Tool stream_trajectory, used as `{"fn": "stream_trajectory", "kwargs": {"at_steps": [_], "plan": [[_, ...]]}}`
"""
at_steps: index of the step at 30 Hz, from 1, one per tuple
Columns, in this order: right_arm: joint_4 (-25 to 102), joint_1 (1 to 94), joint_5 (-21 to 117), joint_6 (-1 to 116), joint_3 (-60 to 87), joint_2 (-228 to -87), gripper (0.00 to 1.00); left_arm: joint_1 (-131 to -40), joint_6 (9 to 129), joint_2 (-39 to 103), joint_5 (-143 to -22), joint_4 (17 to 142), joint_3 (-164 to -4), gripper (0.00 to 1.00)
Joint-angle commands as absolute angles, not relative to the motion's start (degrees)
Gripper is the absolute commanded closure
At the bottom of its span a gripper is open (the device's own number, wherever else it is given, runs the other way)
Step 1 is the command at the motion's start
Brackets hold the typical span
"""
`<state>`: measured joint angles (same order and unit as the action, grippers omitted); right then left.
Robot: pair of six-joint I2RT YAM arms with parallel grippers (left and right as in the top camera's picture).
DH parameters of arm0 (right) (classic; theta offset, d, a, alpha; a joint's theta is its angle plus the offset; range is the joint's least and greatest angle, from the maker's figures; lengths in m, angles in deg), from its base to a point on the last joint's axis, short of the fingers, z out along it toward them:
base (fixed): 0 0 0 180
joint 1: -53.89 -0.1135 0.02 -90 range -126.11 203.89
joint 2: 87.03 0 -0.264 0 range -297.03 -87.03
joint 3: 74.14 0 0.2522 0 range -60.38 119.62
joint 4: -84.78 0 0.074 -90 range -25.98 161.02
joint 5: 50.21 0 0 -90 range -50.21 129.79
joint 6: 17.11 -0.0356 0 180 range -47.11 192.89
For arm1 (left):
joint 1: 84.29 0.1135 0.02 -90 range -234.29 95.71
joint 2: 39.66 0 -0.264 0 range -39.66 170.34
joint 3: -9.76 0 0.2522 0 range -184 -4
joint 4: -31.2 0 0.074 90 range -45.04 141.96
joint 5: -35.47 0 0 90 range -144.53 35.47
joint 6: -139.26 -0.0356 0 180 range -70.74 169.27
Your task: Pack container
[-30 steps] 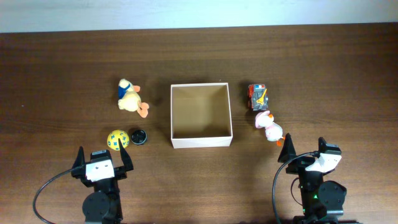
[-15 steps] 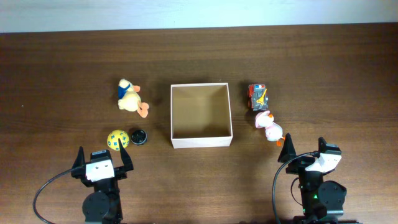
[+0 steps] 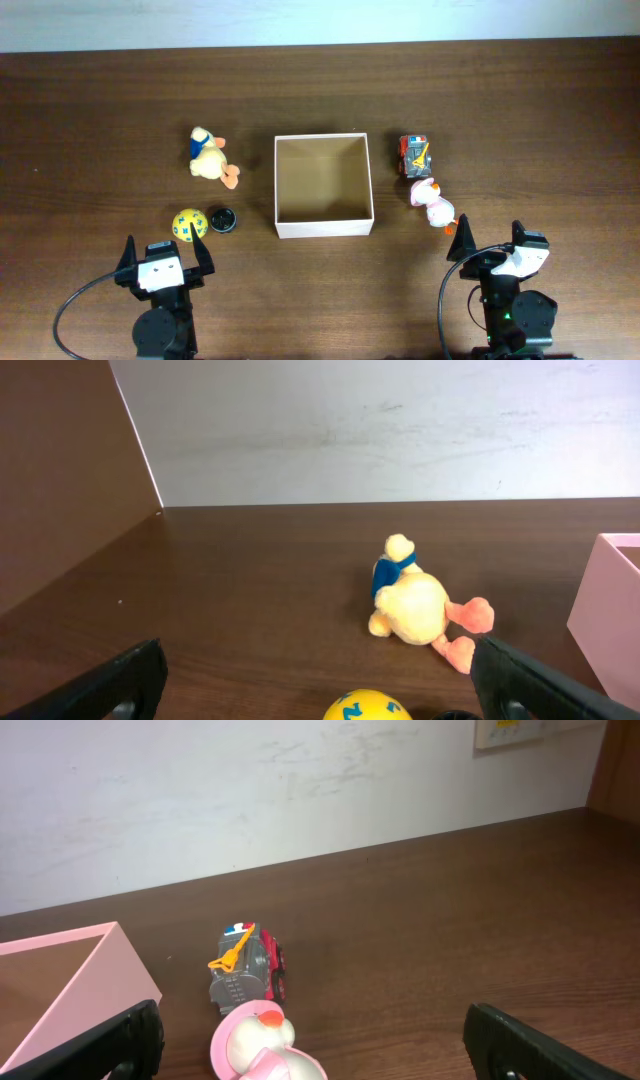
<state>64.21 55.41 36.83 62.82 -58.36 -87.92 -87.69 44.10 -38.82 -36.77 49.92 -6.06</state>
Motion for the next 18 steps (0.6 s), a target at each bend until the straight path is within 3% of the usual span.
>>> {"fn": "stream_trajectory", "kwargs": {"at_steps": [1, 18], "plan": [[64.2, 55.9, 37.0, 63.2, -58.9, -87.3, 0.01, -87.4, 43.2, -39.3, -37.4, 49.9, -5.4, 0.01], [65.1, 55.8, 37.8, 61.4, -56.7, -87.3, 0.01, -87.4, 43.2, -39.3, -37.4, 49.9, -5.4, 0.01]]}}
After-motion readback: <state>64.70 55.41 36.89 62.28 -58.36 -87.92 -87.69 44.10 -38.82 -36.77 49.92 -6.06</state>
